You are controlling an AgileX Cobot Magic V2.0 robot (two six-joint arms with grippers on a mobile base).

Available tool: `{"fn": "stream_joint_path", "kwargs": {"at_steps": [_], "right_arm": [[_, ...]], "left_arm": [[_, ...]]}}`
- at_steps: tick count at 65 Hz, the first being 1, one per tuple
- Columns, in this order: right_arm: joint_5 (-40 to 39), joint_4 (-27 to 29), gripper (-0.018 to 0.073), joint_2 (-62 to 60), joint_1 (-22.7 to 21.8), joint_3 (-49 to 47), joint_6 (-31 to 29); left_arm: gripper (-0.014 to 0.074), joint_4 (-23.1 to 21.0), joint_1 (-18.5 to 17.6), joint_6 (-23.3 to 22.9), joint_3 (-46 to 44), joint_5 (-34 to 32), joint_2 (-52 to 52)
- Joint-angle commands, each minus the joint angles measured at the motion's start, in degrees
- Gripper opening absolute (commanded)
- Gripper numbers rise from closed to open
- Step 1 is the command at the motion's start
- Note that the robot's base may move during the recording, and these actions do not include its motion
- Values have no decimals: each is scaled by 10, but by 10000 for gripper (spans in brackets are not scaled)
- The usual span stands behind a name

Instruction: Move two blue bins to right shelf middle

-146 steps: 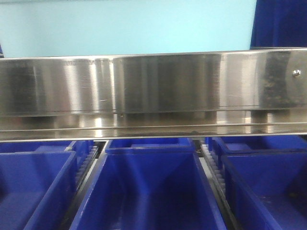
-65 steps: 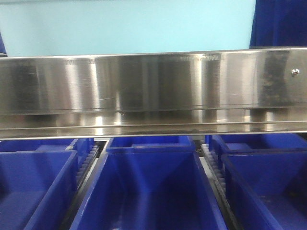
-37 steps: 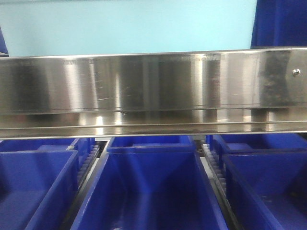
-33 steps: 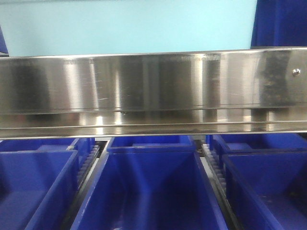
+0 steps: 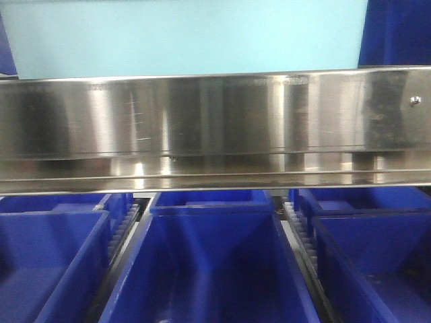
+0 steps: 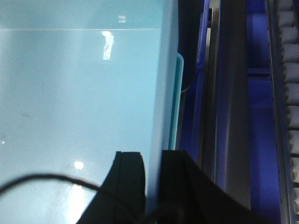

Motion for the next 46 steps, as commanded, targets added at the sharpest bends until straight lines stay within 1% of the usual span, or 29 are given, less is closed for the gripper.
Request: {"fn": "stream_joint_path", "kwargs": {"at_steps": [1, 11, 14, 17, 20, 23, 26, 27, 28, 29, 30, 31, 32, 34, 35, 43, 46], "right_arm": [[-24, 7, -153, -6, -2, -9, -5], [-24, 7, -149, -6, -2, -9, -5], [-24, 7, -118, -6, -2, -9, -5], [-24, 7, -62, -6, -2, -9, -5], [-23, 7, 22, -6, -2, -9, -5], [-23, 7, 130, -8, -2, -9, -5], [-23, 7, 274, -10, -2, -9, -5], [-23, 7, 337, -12, -2, -9, -5], [-23, 7, 377, -12, -2, -9, -5], [-23, 7, 398, -13, -2, -9, -5], [-23, 5, 435, -13, -2, -9, -5], [-23, 5, 487, -16, -2, -9, -5], [-23, 5, 519, -17, -2, -9, -5], [-23, 4, 571, -20, -2, -9, -5], [-23, 4, 578, -21, -2, -9, -5], [-20, 4, 557, -32, -2, -9, -5], [-11, 4, 549, -35, -2, -9, -5]], "left_arm": [[-111, -14, 3, 9, -1, -16, -6], [-97, -14, 3, 10, -1, -16, -6], [-61, -14, 3, 10, -1, -16, -6], [9, -14, 3, 10, -1, -16, -6], [97, -14, 3, 10, -1, -16, -6], [210, -14, 3, 10, -1, -16, -6], [344, -14, 3, 10, -1, -16, -6], [414, -14, 3, 10, -1, -16, -6], [460, -14, 3, 10, -1, -16, -6], [505, -14, 3, 10, -1, -16, -6], [572, -14, 3, 10, -1, -16, -6], [615, -14, 3, 10, -1, -16, -6], [632, -14, 3, 10, -1, -16, -6], [604, -14, 3, 10, -1, -16, -7], [592, -14, 3, 10, -1, -16, -9], [505, -14, 3, 10, -1, -16, -17], [489, -12, 3, 10, -1, -16, -22]]}}
